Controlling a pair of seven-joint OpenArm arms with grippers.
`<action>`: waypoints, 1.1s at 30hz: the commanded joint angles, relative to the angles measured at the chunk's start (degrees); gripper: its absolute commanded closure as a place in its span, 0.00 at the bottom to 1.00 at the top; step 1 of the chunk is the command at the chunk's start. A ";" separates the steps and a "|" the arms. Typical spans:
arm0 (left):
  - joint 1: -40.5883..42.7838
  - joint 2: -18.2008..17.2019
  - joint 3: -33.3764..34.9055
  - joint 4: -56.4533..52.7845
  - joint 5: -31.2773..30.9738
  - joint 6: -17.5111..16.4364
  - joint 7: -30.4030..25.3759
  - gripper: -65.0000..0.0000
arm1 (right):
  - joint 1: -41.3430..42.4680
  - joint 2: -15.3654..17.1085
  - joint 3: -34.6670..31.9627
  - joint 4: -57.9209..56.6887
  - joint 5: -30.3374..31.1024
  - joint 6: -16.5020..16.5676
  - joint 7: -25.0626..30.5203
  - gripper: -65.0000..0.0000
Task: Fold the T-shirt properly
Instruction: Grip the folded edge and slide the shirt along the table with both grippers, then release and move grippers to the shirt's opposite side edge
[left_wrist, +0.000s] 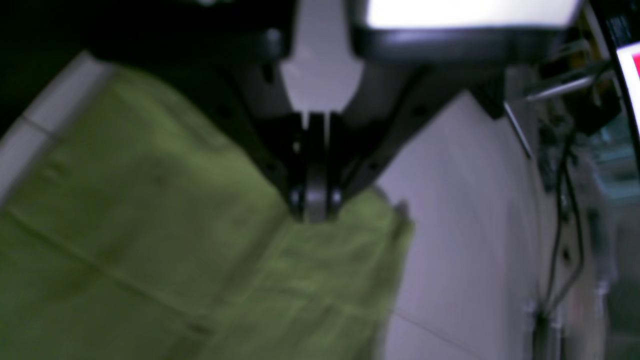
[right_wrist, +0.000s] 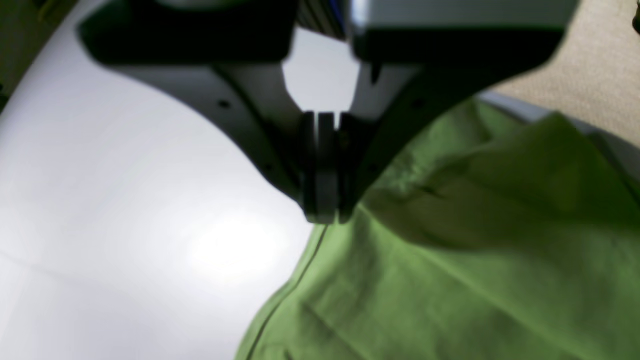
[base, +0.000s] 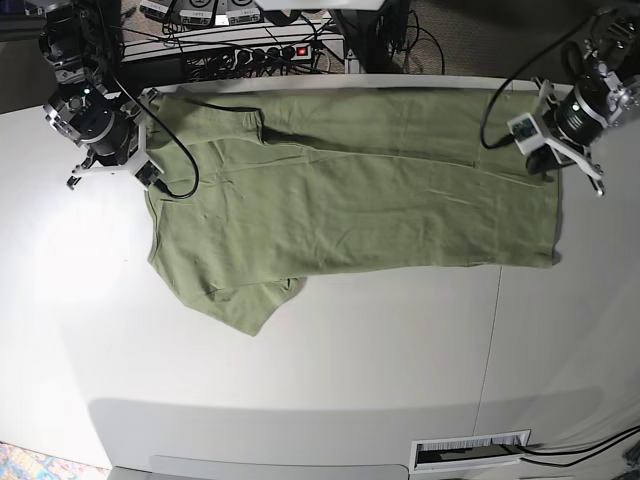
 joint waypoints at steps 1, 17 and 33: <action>-1.33 -1.07 -1.86 0.24 -1.92 0.96 -1.49 1.00 | 1.11 0.94 0.68 0.85 -0.39 -0.42 1.18 1.00; -29.31 2.16 -4.09 -36.89 -38.80 -16.17 -6.86 0.73 | 8.55 -7.19 0.87 0.83 2.62 -0.46 2.19 0.89; -47.80 10.56 9.73 -51.60 -38.99 -19.80 3.43 0.58 | 8.55 -8.50 0.90 0.83 2.54 -0.35 2.12 0.88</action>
